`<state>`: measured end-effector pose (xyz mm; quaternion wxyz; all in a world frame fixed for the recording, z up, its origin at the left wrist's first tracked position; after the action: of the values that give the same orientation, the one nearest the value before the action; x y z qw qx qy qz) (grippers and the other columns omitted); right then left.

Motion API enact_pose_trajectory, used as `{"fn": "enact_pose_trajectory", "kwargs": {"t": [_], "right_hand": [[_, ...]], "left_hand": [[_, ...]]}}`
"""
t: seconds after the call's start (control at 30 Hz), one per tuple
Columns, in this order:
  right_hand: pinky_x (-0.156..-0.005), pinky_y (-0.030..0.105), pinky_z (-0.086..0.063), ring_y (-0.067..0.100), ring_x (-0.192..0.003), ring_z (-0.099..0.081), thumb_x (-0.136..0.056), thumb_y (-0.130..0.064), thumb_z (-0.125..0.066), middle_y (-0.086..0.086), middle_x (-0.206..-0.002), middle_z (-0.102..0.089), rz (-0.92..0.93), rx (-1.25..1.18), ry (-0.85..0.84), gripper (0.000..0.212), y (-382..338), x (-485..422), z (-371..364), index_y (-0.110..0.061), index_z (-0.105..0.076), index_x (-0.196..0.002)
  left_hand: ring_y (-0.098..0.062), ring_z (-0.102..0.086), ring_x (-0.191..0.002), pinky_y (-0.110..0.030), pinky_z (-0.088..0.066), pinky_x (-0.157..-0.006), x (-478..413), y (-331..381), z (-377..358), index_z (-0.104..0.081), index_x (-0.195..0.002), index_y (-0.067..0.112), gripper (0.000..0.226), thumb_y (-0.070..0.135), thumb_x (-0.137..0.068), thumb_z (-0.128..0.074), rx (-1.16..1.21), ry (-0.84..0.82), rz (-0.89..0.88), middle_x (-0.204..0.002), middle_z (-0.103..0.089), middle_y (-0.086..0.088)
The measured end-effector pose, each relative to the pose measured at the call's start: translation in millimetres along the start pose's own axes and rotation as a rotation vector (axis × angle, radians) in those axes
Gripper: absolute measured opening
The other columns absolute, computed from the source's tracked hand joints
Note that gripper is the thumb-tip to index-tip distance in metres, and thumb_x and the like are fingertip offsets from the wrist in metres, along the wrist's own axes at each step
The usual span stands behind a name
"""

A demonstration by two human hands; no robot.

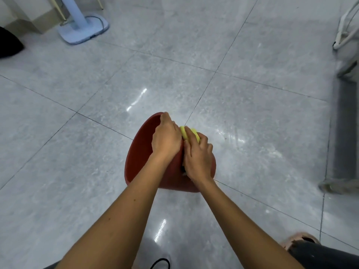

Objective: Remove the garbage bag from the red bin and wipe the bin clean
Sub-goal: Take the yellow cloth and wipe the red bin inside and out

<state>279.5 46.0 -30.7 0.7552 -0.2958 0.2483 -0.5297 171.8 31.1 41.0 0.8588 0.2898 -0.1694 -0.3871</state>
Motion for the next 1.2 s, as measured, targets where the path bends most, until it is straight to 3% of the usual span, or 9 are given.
{"fn": "enact_pose_trajectory", "kwargs": {"t": [0.1, 0.17, 0.3, 0.43, 0.57, 0.73, 0.83, 0.93, 1.2], "right_hand": [[-0.096, 0.044, -0.042, 0.031, -0.115, -0.044, -0.100, -0.043, -0.029, 0.002, -0.141, -0.043, -0.184, -0.032, -0.011, 0.040, 36, 1, -3, -0.044, -0.041, -0.139], [-0.097, 0.046, -0.041, 0.033, -0.118, -0.042, -0.100, -0.044, -0.026, 0.005, -0.141, -0.042, -0.349, -0.021, -0.036, 0.041, 65, 1, -6, -0.044, -0.042, -0.138], [-0.096, 0.046, -0.039, 0.035, -0.118, -0.042, -0.100, -0.042, -0.022, 0.009, -0.136, -0.045, -0.507, -0.057, -0.162, 0.043, 96, -13, -19, -0.041, -0.042, -0.139], [-0.091, 0.039, -0.045, 0.033, -0.109, -0.055, -0.100, -0.034, -0.028, 0.012, -0.126, -0.057, -0.640, -0.163, -0.261, 0.041, 95, -25, -22, -0.031, -0.049, -0.136], [-0.089, 0.039, -0.047, 0.029, -0.105, -0.056, -0.100, -0.038, -0.029, 0.009, -0.126, -0.054, -0.387, -0.242, -0.158, 0.040, 52, -30, 1, -0.037, -0.046, -0.136], [-0.095, 0.040, -0.044, 0.024, -0.116, -0.043, -0.099, -0.044, -0.032, 0.005, -0.141, -0.035, 0.070, -0.068, -0.081, 0.047, 10, 7, 10, -0.047, -0.025, -0.145], [-0.099, 0.043, -0.042, 0.029, -0.123, -0.038, -0.101, -0.043, -0.029, 0.004, -0.146, -0.031, -0.137, -0.029, -0.130, 0.045, 44, 12, 1, -0.048, -0.027, -0.145], [-0.096, 0.045, -0.041, 0.033, -0.122, -0.037, -0.102, -0.041, -0.027, 0.008, -0.143, -0.034, -0.445, -0.056, -0.194, 0.042, 72, 2, -2, -0.043, -0.037, -0.142], [-0.098, 0.047, -0.039, 0.032, -0.116, -0.043, -0.095, -0.050, -0.023, 0.008, -0.146, -0.034, -0.012, 0.033, -0.015, 0.051, 6, 8, -13, -0.046, -0.026, -0.146]], "left_hand": [[-0.032, -0.051, -0.121, -0.027, -0.037, -0.086, -6, 0, -3, -0.027, -0.143, 0.007, 0.047, 0.025, -0.100, -0.036, 0.138, -0.156, 0.025, -0.127, -0.055, -0.012], [-0.018, -0.026, -0.142, -0.024, -0.023, -0.105, 2, -2, -4, -0.003, -0.152, 0.023, 0.069, 0.036, -0.098, -0.043, 0.232, -0.324, -0.076, -0.159, -0.017, -0.003], [0.002, -0.025, -0.136, -0.025, -0.034, -0.105, 54, -30, 10, 0.005, -0.151, 0.032, 0.071, 0.037, -0.098, -0.042, -0.043, -0.239, -0.428, -0.159, -0.009, 0.014], [-0.008, -0.044, -0.129, -0.024, -0.040, -0.102, 73, -38, 16, -0.011, -0.150, 0.026, 0.061, 0.017, -0.100, -0.045, -0.185, -0.205, -0.657, -0.148, -0.019, 0.019], [-0.021, -0.054, -0.122, -0.034, -0.045, -0.102, 57, -28, 9, -0.014, -0.152, 0.028, 0.057, 0.022, -0.101, -0.039, -0.112, -0.200, -0.565, -0.151, -0.020, 0.021], [-0.017, -0.048, -0.128, -0.019, -0.031, -0.099, 35, -27, 1, -0.013, -0.151, 0.028, 0.053, 0.031, -0.101, -0.032, -0.016, -0.145, -0.368, -0.148, -0.042, 0.000], [0.012, -0.017, -0.136, 0.005, -0.012, -0.098, 24, -35, 3, -0.010, -0.152, 0.028, 0.055, 0.026, -0.101, -0.032, 0.060, -0.167, -0.318, -0.159, -0.014, 0.007], [0.037, 0.009, -0.118, 0.013, -0.003, -0.090, 11, -39, 7, 0.001, -0.153, 0.027, 0.060, 0.018, -0.102, -0.031, 0.046, -0.292, -0.353, -0.159, 0.011, 0.012], [0.014, -0.008, -0.135, 0.005, -0.006, -0.101, 6, -30, 3, -0.013, -0.152, 0.022, 0.054, 0.020, -0.102, -0.033, 0.101, -0.224, -0.353, -0.159, -0.008, 0.014]]}}
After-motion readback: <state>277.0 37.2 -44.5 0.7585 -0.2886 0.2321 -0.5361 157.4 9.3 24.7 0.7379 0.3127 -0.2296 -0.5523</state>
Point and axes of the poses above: each hand's wrist, its own x-axis away from the middle knuckle, its own z-axis out of the back of the hand, y = z × x, the point moved 5 cm from there along -x, towards the middle knuckle
